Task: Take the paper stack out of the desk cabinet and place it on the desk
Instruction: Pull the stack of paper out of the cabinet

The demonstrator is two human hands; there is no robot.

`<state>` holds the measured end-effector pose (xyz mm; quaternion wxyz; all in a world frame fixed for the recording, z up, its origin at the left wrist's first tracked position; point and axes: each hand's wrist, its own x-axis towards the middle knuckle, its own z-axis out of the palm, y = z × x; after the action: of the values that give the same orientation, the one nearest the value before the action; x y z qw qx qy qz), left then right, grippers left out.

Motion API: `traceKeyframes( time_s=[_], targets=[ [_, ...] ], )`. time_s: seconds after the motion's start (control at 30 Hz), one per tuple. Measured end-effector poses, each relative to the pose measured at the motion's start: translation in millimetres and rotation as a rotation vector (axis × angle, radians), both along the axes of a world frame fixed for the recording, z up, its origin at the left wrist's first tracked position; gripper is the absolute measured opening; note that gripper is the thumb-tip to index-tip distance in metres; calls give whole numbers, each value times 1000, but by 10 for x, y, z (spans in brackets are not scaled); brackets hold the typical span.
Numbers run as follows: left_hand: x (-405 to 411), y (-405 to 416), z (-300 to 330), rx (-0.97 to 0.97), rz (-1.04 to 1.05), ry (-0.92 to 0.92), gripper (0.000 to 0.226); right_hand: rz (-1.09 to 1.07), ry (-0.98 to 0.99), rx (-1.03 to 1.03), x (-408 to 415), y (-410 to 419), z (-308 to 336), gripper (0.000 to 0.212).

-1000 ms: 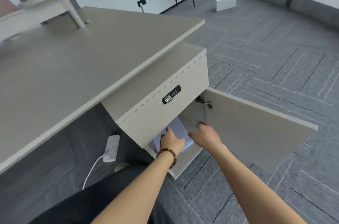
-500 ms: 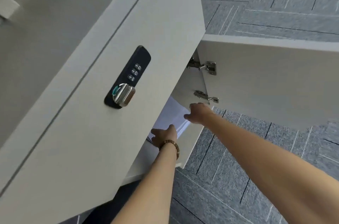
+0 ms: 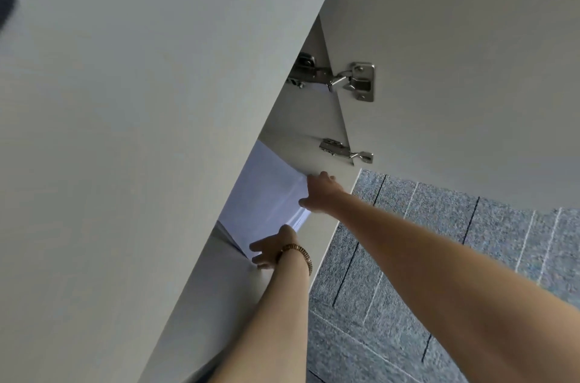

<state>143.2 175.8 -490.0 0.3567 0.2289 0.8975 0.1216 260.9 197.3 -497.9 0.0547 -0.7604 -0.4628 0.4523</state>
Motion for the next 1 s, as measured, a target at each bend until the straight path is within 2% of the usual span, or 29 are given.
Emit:
traceKeyframes(
  time_s=[0.27, 0.5, 0.73, 0.93, 1.0],
  targets=[
    [-96, 74, -291, 5, -17, 1, 84, -38, 7, 51, -32, 92, -255, 53],
    [-142, 29, -374, -9, -60, 110, 66, -132, -59, 140, -105, 183, -351, 40],
    [-184, 80, -435, 20, -14, 119, 61, -191, 158, 153, -120, 321, -325, 35],
    [-173, 58, -399, 35, -8, 136, 62, -117, 109, 72, -116, 358, -359, 57],
    [-164, 42, -403, 26, -28, 148, 62, -100, 133, 88, -141, 366, -353, 54]
  ],
)
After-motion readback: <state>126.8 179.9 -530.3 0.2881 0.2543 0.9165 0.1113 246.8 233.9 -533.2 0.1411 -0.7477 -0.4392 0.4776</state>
